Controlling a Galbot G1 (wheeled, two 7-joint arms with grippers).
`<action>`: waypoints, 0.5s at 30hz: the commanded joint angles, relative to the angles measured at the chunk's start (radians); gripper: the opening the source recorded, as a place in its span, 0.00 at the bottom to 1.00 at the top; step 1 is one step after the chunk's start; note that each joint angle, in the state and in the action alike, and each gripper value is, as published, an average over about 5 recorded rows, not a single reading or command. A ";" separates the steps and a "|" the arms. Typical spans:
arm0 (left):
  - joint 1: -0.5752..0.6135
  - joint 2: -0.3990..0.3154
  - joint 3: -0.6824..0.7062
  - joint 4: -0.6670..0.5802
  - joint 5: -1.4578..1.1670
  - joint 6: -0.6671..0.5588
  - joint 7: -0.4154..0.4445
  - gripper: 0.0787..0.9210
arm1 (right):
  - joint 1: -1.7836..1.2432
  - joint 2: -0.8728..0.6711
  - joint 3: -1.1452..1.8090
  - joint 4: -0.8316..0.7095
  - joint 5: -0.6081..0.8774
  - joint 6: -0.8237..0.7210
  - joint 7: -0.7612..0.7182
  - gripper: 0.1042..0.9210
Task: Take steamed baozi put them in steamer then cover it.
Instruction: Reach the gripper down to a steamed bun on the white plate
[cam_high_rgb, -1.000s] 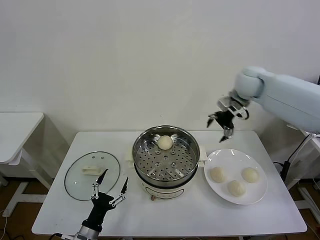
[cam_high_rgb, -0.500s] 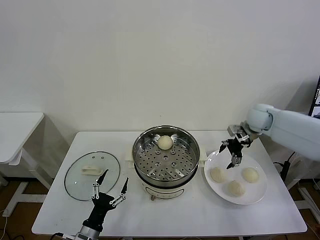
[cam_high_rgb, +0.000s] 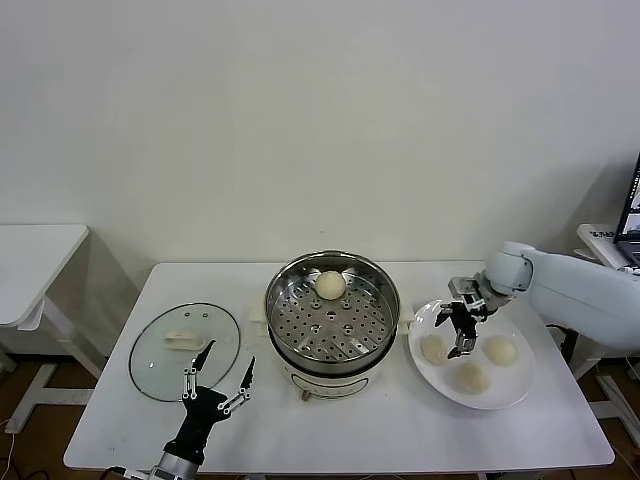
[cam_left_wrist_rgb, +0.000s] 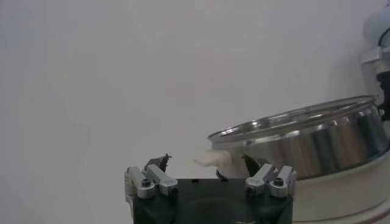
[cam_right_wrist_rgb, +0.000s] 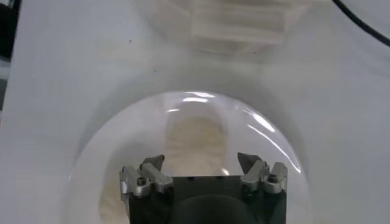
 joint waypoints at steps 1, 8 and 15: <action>0.001 0.001 -0.002 0.002 0.000 -0.002 0.000 0.88 | -0.052 0.007 0.019 -0.013 -0.005 -0.004 0.040 0.88; 0.000 0.001 -0.002 0.005 0.000 -0.005 0.000 0.88 | -0.061 0.015 0.030 -0.018 -0.021 -0.001 0.041 0.85; -0.001 0.002 -0.003 0.004 -0.001 -0.004 -0.002 0.88 | -0.024 0.005 0.020 0.001 -0.023 0.000 0.028 0.75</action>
